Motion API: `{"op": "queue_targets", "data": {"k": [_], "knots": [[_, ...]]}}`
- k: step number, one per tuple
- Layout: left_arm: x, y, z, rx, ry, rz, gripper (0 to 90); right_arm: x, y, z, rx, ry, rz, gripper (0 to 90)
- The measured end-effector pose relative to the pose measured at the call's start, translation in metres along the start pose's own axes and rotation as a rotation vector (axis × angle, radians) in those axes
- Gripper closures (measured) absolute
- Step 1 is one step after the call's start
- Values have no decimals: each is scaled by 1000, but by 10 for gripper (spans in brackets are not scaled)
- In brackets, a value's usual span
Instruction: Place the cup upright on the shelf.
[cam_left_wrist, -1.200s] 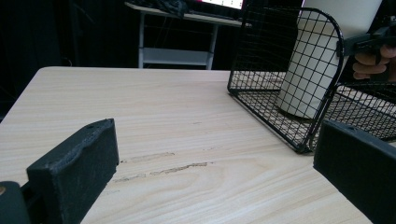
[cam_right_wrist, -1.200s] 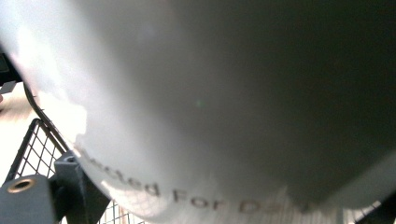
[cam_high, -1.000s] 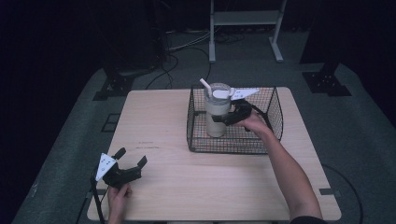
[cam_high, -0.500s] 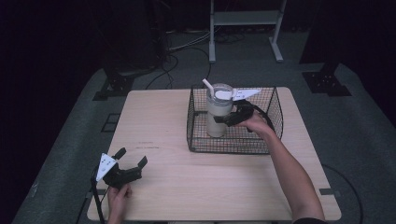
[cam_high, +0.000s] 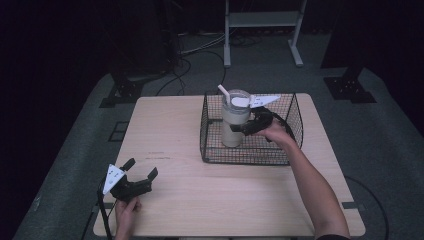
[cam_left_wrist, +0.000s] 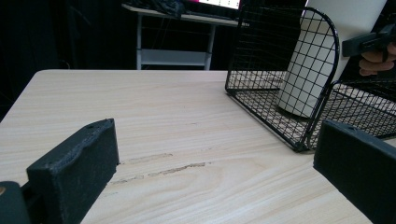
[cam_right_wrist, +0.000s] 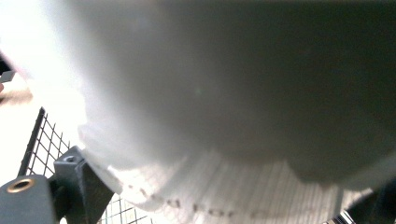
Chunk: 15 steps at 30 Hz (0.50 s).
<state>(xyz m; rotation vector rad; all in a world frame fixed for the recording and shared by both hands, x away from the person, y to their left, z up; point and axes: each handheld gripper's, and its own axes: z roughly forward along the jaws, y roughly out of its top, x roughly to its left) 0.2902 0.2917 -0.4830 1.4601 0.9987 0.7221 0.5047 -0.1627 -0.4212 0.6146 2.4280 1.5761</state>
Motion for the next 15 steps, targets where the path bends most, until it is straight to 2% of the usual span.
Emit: {"op": "queue_targets", "data": {"k": [15], "knots": [[0,0,0,-1,-1,4,0,3,1,-2,11,-11,-6,68]]}}
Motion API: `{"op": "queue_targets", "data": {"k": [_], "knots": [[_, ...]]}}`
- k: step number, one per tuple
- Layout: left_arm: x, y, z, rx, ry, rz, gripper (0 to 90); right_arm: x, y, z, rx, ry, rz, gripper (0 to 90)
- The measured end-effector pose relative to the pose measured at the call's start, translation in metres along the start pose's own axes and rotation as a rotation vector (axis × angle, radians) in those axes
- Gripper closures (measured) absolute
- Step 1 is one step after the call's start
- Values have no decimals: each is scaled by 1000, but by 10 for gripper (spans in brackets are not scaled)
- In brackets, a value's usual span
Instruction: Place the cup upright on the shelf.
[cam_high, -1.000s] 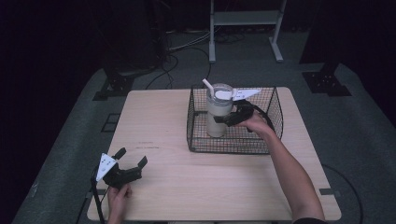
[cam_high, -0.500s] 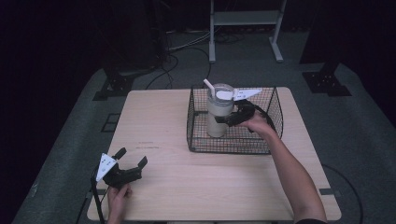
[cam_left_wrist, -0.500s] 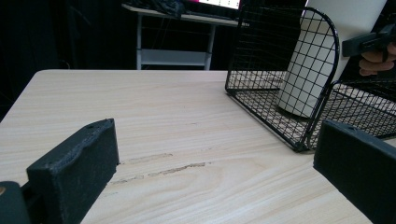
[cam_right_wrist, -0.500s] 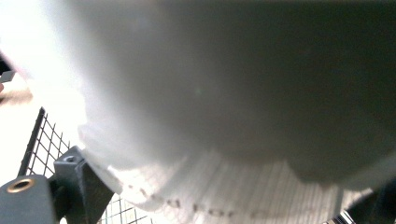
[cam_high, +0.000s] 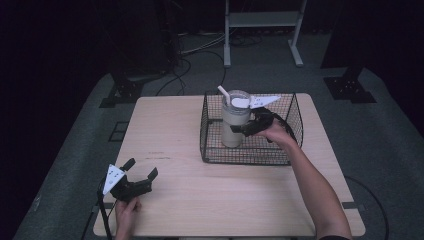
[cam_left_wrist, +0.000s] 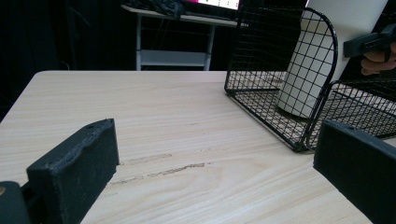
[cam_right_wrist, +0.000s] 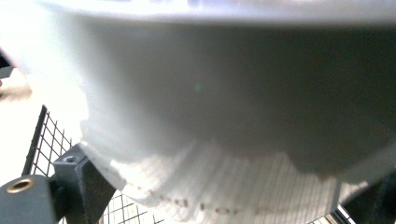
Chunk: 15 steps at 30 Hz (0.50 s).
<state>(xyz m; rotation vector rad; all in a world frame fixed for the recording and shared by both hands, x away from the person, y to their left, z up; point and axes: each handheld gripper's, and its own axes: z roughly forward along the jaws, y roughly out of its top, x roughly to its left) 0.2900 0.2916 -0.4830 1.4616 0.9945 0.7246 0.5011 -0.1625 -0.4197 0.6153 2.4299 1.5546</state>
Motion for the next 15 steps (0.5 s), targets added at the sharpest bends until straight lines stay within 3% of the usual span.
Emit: {"op": "queue_targets", "data": {"k": [15], "knots": [[0,0,0,-3,-1,-1,0,3,2,-6,16,-2,4,49]]}}
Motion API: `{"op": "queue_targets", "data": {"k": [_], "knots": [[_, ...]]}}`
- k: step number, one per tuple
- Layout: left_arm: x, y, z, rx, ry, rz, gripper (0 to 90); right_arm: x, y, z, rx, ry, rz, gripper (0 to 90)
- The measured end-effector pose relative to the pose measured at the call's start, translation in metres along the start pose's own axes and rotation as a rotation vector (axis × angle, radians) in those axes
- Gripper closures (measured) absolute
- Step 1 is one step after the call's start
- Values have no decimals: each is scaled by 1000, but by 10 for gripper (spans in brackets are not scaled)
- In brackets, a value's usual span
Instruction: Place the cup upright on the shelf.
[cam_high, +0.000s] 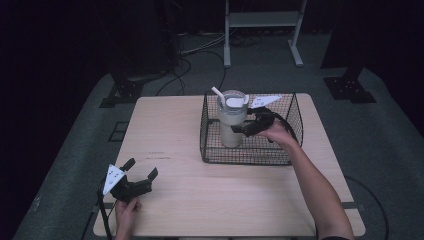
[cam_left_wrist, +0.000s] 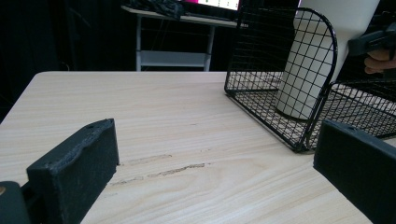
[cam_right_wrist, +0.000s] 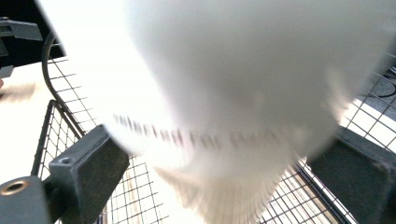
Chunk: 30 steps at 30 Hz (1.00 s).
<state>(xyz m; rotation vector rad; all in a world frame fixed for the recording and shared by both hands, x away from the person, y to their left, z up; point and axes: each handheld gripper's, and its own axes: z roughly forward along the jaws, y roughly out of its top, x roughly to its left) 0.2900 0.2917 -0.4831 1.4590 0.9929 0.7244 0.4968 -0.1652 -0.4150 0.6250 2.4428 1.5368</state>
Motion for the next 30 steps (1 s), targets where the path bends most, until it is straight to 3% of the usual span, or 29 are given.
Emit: {"op": "queue_targets", "data": {"k": [11,21,24,30], "knots": [[0,0,0,1,2,1,0,2,0,-15,3,-25,-1,51],[-1,0,0,-2,2,0,0,4,0,-42,14,-56,41,55],[-1,0,0,-2,4,1,0,5,0,-50,5,-39,68,58],[-1,0,0,-1,4,1,0,8,2,-61,15,-54,82,58]]}}
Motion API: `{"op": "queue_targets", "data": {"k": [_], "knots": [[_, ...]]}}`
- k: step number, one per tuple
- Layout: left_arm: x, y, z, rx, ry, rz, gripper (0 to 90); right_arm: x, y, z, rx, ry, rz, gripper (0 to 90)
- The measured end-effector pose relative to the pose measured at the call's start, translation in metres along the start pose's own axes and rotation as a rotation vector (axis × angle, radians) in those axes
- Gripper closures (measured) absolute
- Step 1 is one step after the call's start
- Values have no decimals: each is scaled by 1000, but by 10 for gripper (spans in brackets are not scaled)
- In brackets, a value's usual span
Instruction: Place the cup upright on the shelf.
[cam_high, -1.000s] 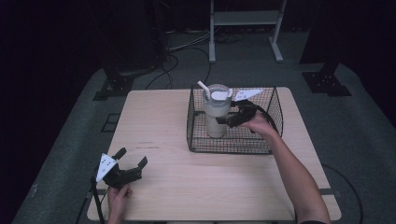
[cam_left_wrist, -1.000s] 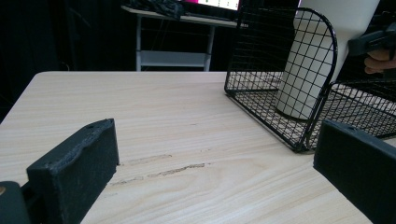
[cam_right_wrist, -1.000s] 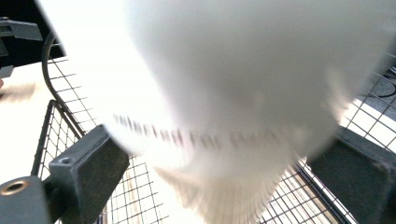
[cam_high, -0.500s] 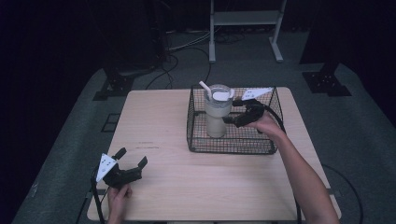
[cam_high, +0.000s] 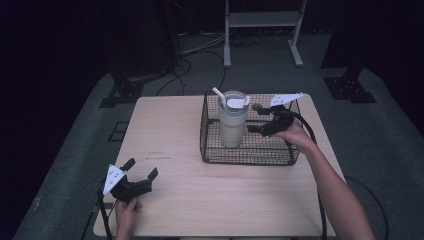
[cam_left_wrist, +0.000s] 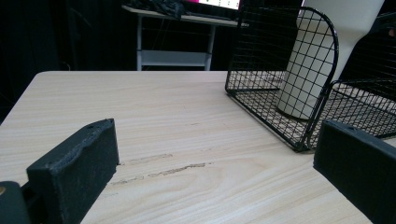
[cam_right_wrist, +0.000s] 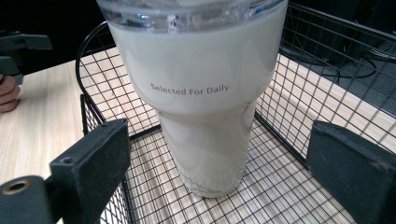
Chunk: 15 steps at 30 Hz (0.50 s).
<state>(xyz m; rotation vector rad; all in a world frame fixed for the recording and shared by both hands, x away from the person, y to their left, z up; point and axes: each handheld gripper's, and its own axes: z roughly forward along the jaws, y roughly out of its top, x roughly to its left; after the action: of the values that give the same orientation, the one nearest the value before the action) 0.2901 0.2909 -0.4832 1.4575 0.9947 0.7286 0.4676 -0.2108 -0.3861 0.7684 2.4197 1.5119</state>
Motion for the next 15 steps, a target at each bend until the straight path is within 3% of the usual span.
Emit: {"op": "queue_targets", "data": {"k": [15], "knots": [[-1,0,0,-2,-7,1,0,11,9,-24,-6,-13,-18,58]]}}
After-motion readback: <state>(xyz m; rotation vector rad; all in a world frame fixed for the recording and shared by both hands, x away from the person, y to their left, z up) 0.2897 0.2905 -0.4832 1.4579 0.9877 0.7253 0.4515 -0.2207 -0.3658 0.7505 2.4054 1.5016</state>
